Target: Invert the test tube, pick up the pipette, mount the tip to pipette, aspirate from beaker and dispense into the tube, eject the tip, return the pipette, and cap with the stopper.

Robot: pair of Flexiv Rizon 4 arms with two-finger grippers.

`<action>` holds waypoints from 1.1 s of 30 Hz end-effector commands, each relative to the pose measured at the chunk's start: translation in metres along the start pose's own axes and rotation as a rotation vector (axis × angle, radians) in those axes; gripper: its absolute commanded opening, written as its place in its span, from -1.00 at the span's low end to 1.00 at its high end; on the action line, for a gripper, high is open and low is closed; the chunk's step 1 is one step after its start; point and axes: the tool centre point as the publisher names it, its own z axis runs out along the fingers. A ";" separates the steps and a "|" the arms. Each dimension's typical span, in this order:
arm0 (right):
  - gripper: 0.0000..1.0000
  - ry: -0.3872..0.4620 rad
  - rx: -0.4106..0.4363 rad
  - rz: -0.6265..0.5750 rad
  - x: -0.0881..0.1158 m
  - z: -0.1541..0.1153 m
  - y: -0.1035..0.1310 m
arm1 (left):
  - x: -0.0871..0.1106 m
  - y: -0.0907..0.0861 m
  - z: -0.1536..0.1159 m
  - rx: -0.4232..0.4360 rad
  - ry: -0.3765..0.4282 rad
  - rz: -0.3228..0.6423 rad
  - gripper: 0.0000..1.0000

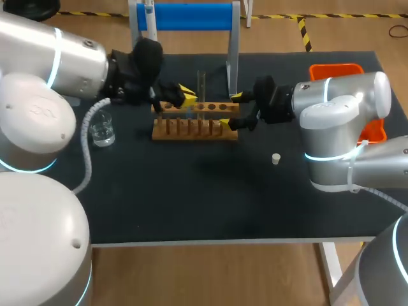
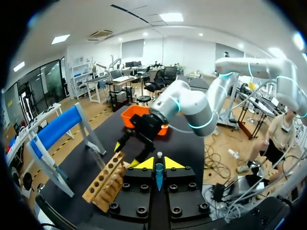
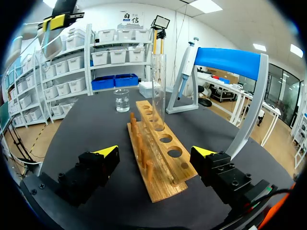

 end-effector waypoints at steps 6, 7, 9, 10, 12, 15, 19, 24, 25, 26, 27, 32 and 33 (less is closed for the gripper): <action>1.00 0.001 -0.001 0.000 0.000 -0.001 -0.001 | 0.004 -0.005 0.031 -0.006 0.039 0.014 -1.00; 1.00 0.001 -0.001 0.000 0.000 -0.001 -0.001 | 0.005 -0.005 0.034 -0.007 0.048 0.015 -1.00; 1.00 0.001 -0.001 0.000 0.000 -0.001 -0.001 | 0.007 -0.005 0.039 -0.008 0.060 0.014 -1.00; 1.00 0.001 -0.001 0.000 0.000 -0.001 -0.001 | 0.007 -0.005 0.041 -0.010 0.068 0.013 -1.00; 1.00 0.001 -0.001 0.000 0.000 -0.001 -0.001 | 0.008 -0.004 0.042 -0.009 0.074 0.011 -1.00; 1.00 0.001 -0.001 0.000 0.000 -0.001 -0.001 | 0.008 -0.004 0.042 -0.010 0.079 0.011 -1.00; 1.00 0.001 -0.001 0.000 0.000 -0.001 -0.001 | 0.008 -0.004 0.042 -0.009 0.086 0.012 -1.00; 1.00 0.001 -0.001 0.000 0.000 -0.001 -0.001 | 0.008 -0.004 0.042 -0.009 0.086 0.012 -1.00; 1.00 0.001 -0.001 0.000 0.000 -0.001 -0.001 | 0.008 -0.004 0.042 -0.009 0.086 0.012 -1.00; 1.00 0.001 -0.001 0.000 0.000 -0.001 -0.001 | 0.008 -0.004 0.042 -0.009 0.086 0.012 -1.00; 1.00 0.001 -0.001 0.000 0.000 -0.001 -0.001 | 0.008 -0.004 0.042 -0.009 0.086 0.012 -1.00; 1.00 0.001 -0.001 0.000 0.000 -0.001 -0.001 | 0.008 -0.004 0.042 -0.009 0.086 0.012 -1.00; 1.00 0.001 -0.001 0.000 0.000 -0.001 -0.001 | 0.008 -0.004 0.042 -0.009 0.086 0.012 -1.00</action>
